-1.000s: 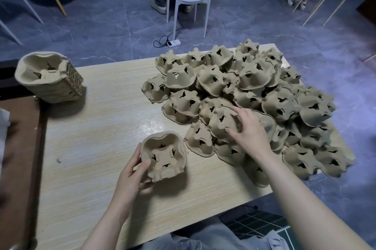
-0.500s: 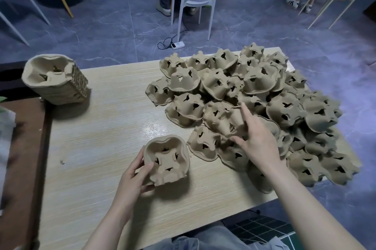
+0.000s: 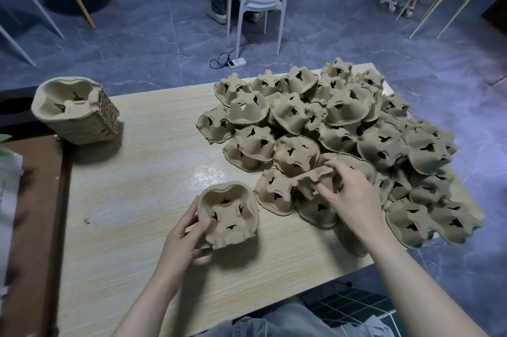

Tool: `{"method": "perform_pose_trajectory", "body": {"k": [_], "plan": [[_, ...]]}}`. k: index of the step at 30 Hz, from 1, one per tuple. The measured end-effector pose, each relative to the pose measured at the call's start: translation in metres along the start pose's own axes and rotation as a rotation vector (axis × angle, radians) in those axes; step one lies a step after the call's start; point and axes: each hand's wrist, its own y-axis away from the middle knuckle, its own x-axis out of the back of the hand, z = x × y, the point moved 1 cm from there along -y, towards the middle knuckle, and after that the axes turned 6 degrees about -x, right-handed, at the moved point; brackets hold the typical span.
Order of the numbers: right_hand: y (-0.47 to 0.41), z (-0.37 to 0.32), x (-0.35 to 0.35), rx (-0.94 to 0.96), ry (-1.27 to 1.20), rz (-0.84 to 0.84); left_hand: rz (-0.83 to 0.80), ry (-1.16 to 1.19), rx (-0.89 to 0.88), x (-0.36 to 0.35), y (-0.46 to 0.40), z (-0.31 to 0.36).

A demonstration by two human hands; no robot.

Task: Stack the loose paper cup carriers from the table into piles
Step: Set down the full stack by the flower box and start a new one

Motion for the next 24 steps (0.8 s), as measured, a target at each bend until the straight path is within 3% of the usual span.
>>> {"method": "perform_pose_trajectory", "body": {"k": [14, 24], "plan": [[0.039, 0.004, 0.013, 0.011, -0.350, 0.005, -0.021, -0.028, 0.018, 0.001, 0.003, 0.006], [0.051, -0.041, -0.002, 0.191, -0.537, -0.111, -0.028, -0.054, 0.045, 0.003, 0.003, 0.007]]}}
